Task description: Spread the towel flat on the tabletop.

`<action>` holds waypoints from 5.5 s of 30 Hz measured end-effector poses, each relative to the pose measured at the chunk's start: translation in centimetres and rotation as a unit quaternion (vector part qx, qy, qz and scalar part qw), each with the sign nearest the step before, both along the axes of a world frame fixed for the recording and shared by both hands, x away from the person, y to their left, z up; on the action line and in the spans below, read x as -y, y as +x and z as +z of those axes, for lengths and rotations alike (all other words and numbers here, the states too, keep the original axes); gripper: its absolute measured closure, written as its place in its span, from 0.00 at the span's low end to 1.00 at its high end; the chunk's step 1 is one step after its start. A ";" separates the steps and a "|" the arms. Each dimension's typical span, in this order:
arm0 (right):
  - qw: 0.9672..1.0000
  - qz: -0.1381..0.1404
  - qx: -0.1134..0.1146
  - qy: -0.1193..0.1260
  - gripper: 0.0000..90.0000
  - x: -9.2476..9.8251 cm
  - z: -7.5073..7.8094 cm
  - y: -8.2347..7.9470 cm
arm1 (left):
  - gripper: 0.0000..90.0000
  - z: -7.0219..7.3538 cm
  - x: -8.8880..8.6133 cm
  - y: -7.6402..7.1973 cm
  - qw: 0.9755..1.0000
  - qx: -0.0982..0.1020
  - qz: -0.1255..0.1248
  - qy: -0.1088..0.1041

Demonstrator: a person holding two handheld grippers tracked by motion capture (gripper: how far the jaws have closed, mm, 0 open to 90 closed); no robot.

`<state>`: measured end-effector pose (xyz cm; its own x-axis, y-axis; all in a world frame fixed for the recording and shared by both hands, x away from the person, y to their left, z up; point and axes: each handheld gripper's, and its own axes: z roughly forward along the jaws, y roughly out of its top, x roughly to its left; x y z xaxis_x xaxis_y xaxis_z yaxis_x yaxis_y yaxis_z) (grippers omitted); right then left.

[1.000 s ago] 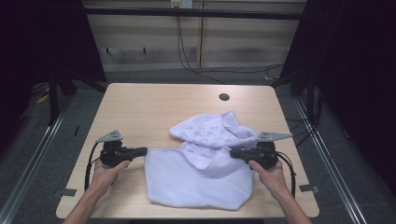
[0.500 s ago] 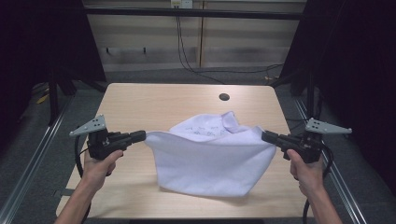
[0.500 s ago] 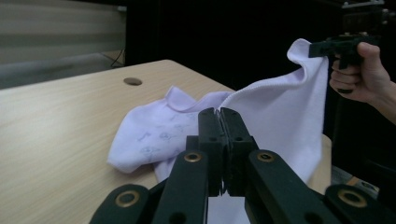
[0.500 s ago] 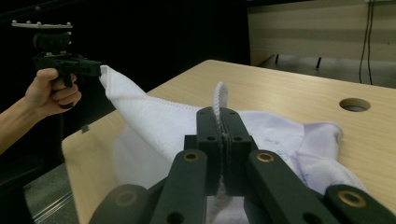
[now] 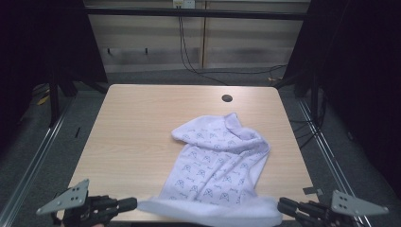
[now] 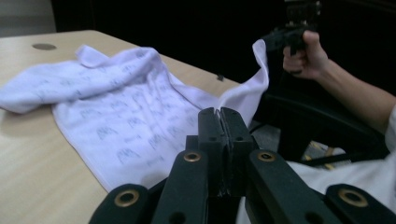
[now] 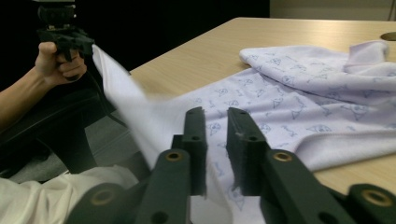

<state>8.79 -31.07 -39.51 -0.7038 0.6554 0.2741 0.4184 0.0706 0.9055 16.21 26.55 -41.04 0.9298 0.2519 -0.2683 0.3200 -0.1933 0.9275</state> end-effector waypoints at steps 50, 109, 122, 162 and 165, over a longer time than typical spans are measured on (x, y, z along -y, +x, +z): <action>0.982 -0.052 -0.130 -0.125 0.99 -1.6 -8.3 12.7 | 1.00 -8.9 4.2 10.9 0.966 -0.102 0.074 0.228; 0.970 0.074 -0.101 -0.207 0.71 -13.3 -10.3 23.8 | 0.58 -8.5 3.3 15.0 0.968 -0.135 0.129 0.167; 0.988 0.021 -0.063 -0.142 0.95 -10.0 -6.8 23.3 | 0.95 -6.3 4.8 15.9 0.978 -0.088 0.130 0.138; 0.976 -0.060 -0.101 -0.186 0.73 -2.0 -8.8 21.7 | 0.99 -9.0 11.1 17.1 0.965 -0.066 0.078 0.240; 0.972 -0.049 -0.114 -0.199 0.73 -2.8 -9.8 21.6 | 0.97 -9.2 10.4 17.0 0.967 -0.074 0.082 0.228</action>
